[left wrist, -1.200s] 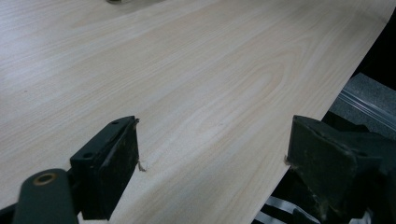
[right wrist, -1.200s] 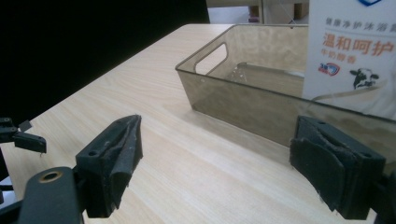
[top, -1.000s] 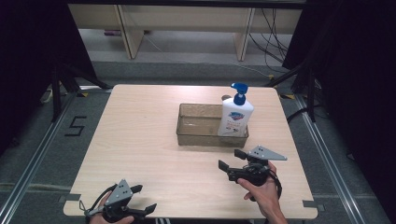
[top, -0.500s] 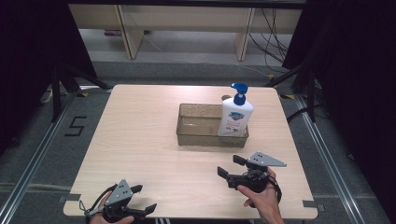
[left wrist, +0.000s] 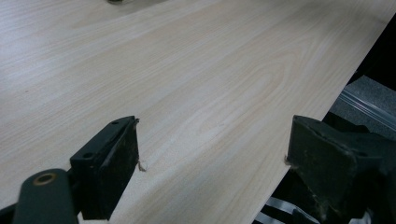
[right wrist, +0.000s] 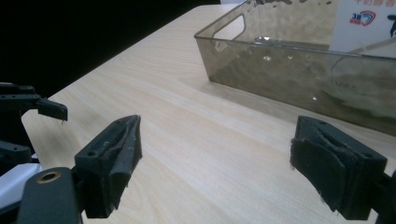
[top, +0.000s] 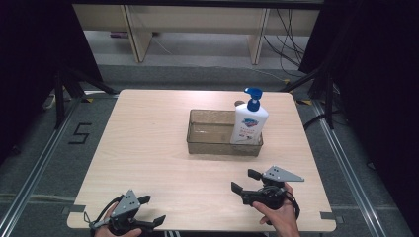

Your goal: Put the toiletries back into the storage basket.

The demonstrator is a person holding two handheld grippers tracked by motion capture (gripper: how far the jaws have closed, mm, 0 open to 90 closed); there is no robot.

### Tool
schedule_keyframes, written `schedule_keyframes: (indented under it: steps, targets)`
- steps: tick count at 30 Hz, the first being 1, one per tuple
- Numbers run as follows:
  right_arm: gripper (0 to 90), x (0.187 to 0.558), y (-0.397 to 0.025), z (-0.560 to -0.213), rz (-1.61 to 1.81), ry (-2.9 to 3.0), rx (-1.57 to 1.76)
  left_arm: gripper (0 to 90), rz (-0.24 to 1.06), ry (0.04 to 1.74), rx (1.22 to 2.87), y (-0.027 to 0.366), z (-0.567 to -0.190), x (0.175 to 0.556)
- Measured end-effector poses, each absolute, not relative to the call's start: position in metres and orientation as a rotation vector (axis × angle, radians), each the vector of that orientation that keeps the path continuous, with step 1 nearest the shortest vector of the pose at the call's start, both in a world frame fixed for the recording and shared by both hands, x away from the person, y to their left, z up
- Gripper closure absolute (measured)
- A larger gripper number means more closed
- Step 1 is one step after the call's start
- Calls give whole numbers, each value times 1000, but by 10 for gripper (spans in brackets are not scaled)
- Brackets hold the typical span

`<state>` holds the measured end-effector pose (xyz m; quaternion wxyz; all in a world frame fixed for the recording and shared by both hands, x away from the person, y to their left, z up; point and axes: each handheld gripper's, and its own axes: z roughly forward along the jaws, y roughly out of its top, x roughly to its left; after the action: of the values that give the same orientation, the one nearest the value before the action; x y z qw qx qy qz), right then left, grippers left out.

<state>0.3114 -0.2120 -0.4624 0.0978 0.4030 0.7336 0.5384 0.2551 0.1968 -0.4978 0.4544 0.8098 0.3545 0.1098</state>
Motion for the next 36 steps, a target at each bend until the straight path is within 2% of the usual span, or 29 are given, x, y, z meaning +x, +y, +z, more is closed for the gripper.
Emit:
schedule_keyframes:
  steps: [36]
  targets:
    - [160,284,-227,-480,1514,2203,1187,154,287,855,2028,197,-499,257]
